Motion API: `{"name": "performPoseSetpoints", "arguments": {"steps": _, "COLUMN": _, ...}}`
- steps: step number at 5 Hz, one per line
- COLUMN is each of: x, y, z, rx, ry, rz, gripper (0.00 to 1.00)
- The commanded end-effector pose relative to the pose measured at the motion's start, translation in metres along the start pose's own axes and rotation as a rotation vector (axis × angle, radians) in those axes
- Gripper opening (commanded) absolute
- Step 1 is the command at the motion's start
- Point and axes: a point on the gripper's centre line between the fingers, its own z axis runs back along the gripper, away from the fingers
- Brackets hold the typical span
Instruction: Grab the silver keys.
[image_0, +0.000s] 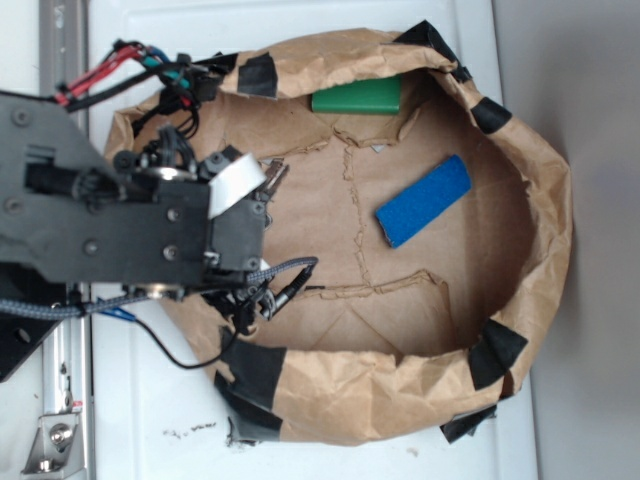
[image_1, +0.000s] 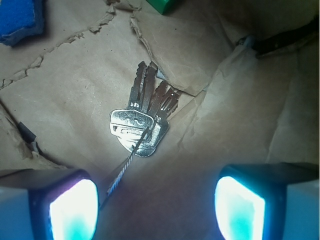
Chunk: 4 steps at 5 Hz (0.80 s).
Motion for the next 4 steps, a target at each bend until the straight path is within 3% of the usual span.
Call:
{"name": "performPoseSetpoints", "arguments": {"steps": 1, "x": 0.006, "y": 0.011, "z": 0.007, "rx": -0.003, "ry": -0.006, "rz": 0.034, "gripper": 1.0}}
{"name": "performPoseSetpoints", "arguments": {"steps": 2, "x": 0.012, "y": -0.007, "z": -0.01, "rx": 0.011, "ry": 0.092, "rz": 0.078, "gripper": 1.0}}
{"name": "performPoseSetpoints", "arguments": {"steps": 4, "x": 0.019, "y": -0.045, "z": -0.031, "rx": -0.014, "ry": 0.084, "rz": 0.074, "gripper": 1.0}}
